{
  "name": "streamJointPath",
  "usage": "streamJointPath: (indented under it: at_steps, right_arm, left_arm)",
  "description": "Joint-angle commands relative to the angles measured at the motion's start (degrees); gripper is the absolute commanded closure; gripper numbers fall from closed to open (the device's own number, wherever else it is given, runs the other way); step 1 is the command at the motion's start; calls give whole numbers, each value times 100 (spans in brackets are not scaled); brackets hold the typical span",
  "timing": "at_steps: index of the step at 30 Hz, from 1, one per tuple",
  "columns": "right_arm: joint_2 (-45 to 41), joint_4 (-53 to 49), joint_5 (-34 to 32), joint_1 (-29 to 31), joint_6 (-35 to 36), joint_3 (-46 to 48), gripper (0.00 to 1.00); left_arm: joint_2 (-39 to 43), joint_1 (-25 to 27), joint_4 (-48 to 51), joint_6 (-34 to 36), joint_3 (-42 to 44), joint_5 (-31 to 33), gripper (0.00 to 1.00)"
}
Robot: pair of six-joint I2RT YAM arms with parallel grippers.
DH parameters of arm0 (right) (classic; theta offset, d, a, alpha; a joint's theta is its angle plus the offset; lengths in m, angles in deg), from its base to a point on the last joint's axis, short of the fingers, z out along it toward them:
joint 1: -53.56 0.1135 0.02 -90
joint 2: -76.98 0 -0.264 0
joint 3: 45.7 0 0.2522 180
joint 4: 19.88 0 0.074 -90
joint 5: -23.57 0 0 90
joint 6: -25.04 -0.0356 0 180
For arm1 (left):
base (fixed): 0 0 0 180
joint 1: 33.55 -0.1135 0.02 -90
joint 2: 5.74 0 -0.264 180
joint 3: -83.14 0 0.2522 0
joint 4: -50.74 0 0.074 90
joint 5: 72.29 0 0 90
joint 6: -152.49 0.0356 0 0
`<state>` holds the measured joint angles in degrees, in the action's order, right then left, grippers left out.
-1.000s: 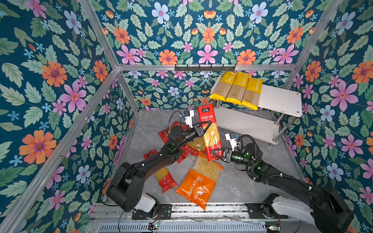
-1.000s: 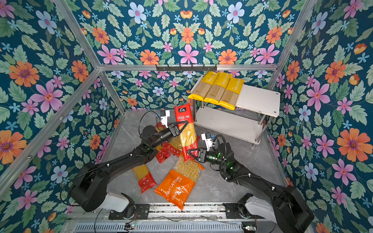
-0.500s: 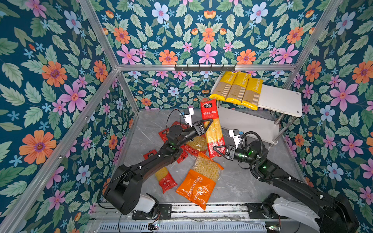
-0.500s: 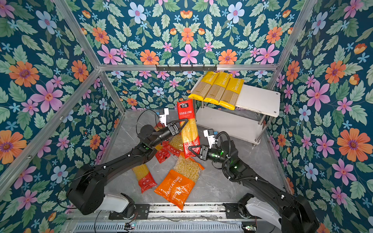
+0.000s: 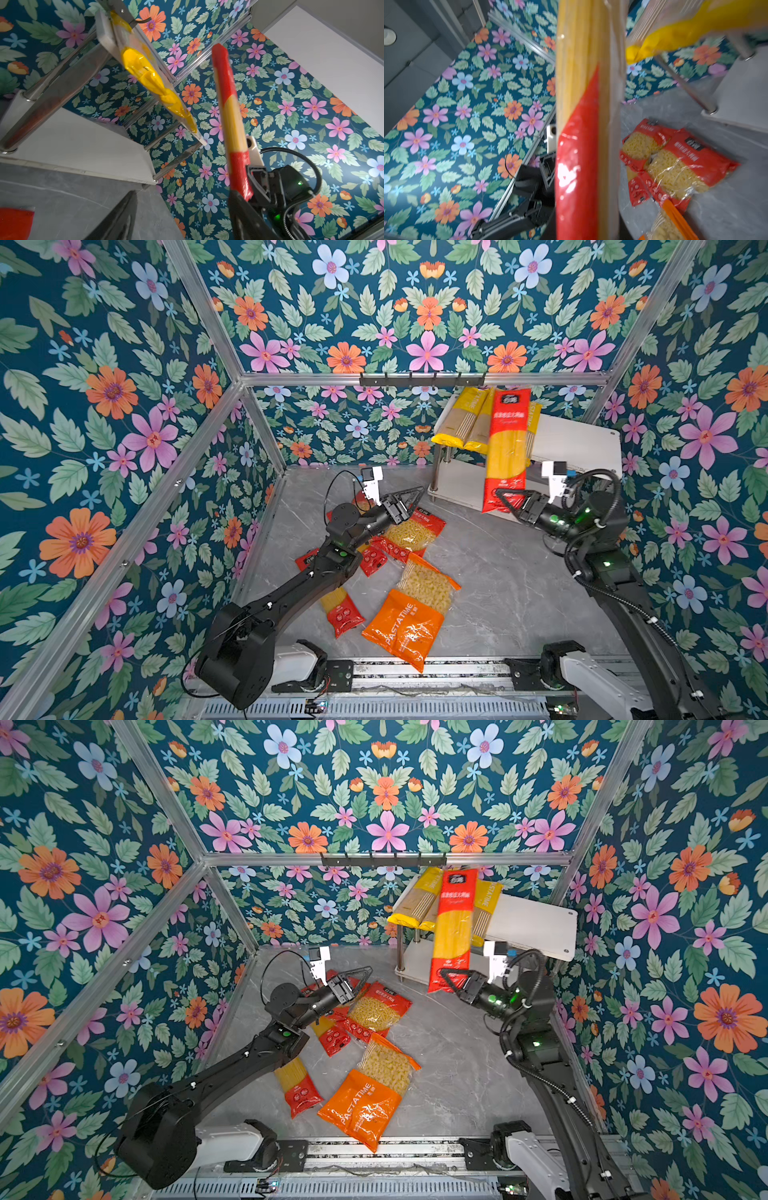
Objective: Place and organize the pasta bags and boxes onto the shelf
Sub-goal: 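Carry the red spaghetti bag to the upper shelf with the right gripper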
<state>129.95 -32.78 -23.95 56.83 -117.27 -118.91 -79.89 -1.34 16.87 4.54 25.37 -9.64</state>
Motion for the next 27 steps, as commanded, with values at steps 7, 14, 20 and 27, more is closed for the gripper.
streamJointPath:
  at_steps: [7, 14, 20, 27]
  right_arm:
    - [548, -651, 881, -2474, -665, -959, 100]
    - [1319, -1032, 1071, -2583, -533, -1666, 100]
    - [1945, -1200, 1159, -2585, -541, -2262, 100]
    - [2721, -1616, 1455, -2471, -342, -2915, 100]
  left_arm:
    - [-118, -4, -573, -295, 699, 16, 30]
    - [67, 5, -377, -228, 1087, 86, 30]
    - [176, 40, -439, -282, 1345, 199, 30]
    - [182, 149, -439, -270, 1377, 300, 31]
